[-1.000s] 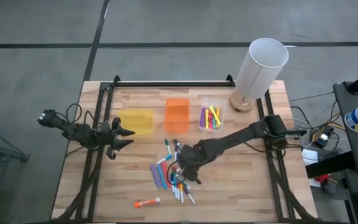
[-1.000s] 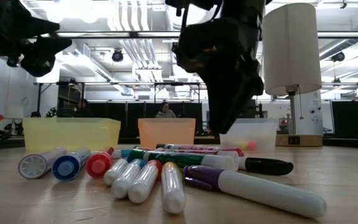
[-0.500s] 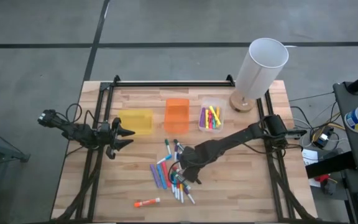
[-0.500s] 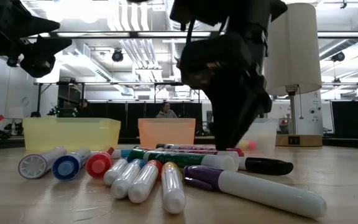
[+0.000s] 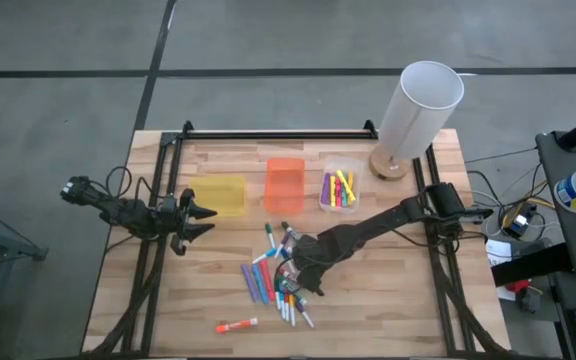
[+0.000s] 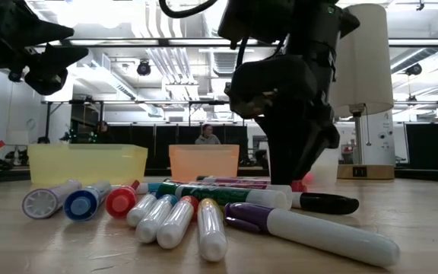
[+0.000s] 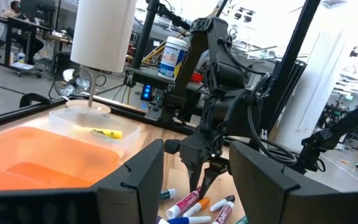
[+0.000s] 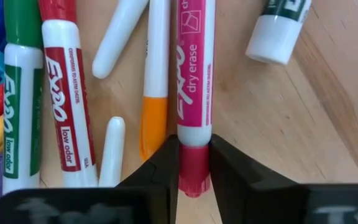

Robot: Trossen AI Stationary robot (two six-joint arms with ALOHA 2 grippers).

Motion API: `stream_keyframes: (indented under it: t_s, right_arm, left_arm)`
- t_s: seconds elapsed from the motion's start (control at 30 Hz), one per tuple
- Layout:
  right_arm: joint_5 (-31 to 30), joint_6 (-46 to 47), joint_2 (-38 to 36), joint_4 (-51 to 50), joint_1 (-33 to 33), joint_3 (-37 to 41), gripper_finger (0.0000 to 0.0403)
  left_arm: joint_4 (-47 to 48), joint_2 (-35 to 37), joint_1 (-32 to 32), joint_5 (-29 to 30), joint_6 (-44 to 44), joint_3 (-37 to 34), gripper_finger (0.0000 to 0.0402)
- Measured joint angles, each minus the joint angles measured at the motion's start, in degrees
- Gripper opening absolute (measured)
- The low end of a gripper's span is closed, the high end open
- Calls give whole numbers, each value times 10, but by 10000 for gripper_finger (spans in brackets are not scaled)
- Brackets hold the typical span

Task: Pick & Place Markers
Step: Put the pink marker into the orange bin

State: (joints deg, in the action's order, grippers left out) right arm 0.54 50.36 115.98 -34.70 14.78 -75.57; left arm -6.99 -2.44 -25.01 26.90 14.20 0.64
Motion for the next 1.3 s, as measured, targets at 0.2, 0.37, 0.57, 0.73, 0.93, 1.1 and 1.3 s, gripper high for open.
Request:
stream_keyframes:
  t_s: [0.2, 0.37, 0.57, 0.73, 0.93, 1.1, 1.3]
  right_arm:
    - [3, -21, 0, -19, -4, -21, 50]
    - [4, -32, -13, -46, -12, -53, 50]
    - [-9, -45, -28, -82, -19, -83, 50]
    - [-23, -45, -37, -100, -49, -102, 50]
    - [-38, -69, -42, -99, -97, -123, 52]
    - [-77, -85, -42, -103, -151, -143, 52]
    - [-84, -95, -42, -96, -214, -156, 54]
  left_arm:
    - [-22, 0, 0, 0, 0, 0, 179]
    - [-22, 0, 0, 0, 0, 0, 179]
    - [-22, 0, 0, 0, 0, 0, 179]
    - [-20, 0, 0, 0, 0, 0, 179]
    - [-20, 0, 0, 0, 8, 0, 179]
    - [-20, 0, 0, 0, 12, 0, 179]
    - [-20, 0, 0, 0, 13, 0, 179]
